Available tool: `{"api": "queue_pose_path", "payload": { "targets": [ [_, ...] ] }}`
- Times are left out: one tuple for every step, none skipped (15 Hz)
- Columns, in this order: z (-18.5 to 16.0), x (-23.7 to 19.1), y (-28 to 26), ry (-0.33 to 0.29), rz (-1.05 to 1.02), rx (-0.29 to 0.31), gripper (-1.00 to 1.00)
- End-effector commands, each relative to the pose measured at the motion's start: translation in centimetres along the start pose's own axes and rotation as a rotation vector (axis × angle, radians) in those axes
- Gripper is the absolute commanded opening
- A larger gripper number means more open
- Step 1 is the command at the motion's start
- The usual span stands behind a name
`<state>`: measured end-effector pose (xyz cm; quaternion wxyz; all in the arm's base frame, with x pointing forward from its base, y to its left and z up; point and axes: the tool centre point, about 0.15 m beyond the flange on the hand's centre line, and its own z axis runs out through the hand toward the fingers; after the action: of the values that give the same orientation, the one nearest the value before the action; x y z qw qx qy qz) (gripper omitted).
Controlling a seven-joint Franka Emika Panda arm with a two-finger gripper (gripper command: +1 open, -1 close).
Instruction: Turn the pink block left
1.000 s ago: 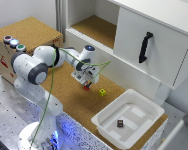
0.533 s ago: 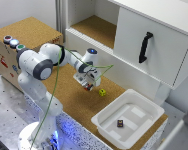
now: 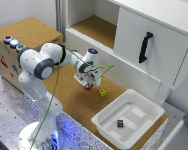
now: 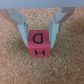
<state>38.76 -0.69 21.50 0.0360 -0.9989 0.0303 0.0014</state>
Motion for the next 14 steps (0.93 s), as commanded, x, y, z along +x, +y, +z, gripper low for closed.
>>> {"api": "queue_pose_path", "payload": {
  "targets": [
    [-3.5, -0.8, -0.7, 0.006, -0.080, 0.015, -1.00],
    [-4.3, -0.8, -1.3, 0.014, -0.123, 0.019, -1.00],
    [-5.1, -0.9, -2.3, 0.006, -0.202, 0.012, -1.00],
    [-5.6, -1.2, -2.8, -0.002, -0.252, 0.004, -1.00],
    [-6.0, -1.5, -3.0, -0.006, -0.286, 0.012, -1.00],
    [-6.4, -1.7, -3.3, -0.010, -0.326, 0.007, -1.00],
    [-6.6, -2.0, -3.6, -0.032, -0.389, 0.011, -1.00],
    [-6.7, -2.2, -4.0, -0.047, -0.457, 0.029, -1.00],
    [-6.8, -2.2, -4.4, -0.061, -0.532, 0.000, -1.00],
    [-6.8, -2.2, -4.8, -0.074, -0.604, -0.014, -1.00],
    [-6.9, -2.1, -5.1, -0.078, -0.702, -0.019, -1.00],
    [-6.9, -1.9, -5.2, -0.076, -0.773, -0.018, -1.00],
    [-6.9, -1.6, -5.2, -0.078, -0.847, -0.015, -1.00],
    [-7.1, -1.3, -5.4, -0.080, -0.944, -0.009, -1.00]
  ]
}}
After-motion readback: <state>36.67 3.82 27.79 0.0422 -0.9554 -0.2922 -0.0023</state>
